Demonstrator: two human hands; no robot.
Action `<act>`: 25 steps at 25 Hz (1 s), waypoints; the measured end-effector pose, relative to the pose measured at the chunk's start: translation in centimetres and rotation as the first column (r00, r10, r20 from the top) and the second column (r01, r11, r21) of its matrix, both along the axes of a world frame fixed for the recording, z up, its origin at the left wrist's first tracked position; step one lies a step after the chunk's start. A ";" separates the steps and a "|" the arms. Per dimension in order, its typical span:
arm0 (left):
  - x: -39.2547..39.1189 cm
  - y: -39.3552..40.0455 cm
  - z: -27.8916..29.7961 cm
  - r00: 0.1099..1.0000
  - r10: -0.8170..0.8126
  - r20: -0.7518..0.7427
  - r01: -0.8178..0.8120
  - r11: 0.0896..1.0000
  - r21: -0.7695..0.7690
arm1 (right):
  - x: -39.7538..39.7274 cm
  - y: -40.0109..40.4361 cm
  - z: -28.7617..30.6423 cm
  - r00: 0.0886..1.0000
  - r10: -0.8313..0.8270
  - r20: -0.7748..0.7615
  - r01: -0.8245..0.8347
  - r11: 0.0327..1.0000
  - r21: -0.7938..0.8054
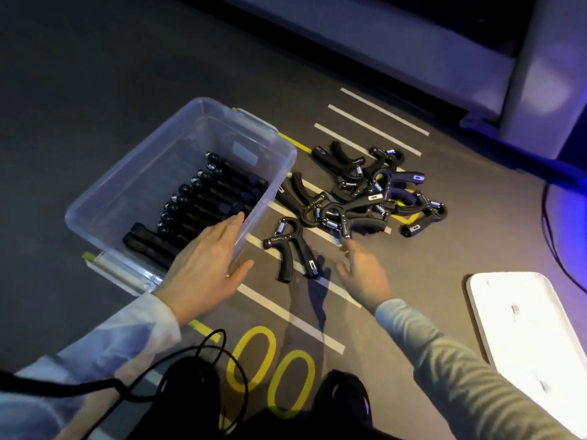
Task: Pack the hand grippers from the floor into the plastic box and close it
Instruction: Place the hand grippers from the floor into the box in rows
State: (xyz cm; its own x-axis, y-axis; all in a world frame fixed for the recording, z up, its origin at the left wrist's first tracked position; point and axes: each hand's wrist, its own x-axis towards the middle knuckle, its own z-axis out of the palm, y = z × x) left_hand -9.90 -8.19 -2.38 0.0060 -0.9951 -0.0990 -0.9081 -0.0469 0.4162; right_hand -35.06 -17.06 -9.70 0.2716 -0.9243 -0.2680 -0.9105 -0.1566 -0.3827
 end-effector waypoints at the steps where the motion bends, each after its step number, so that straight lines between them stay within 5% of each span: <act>1: 0.0 0.2 -0.2 1.000 0.004 0.002 -0.004 1.000 0.024 | 0.4 0.4 -0.7 1.000 0.013 -0.009 -0.013 0.999 0.052; 17: 1.1 1.2 0.0 0.998 0.041 -0.047 -0.033 0.987 0.154 | 5.8 -1.8 -6.4 0.948 0.069 -0.311 -0.025 0.989 0.143; 25: 1.6 1.4 -0.4 0.996 0.067 -0.062 -0.062 0.996 0.071 | 2.7 0.8 -0.7 0.992 0.021 0.125 -0.033 0.995 0.093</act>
State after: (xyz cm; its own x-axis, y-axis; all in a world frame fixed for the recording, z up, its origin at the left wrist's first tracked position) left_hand -8.30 -6.77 -2.75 0.0613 -0.9837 -0.1693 -0.8735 -0.1349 0.4677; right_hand -32.32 -16.29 -10.35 0.3327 -0.8881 -0.3171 -0.8513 -0.1381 -0.5062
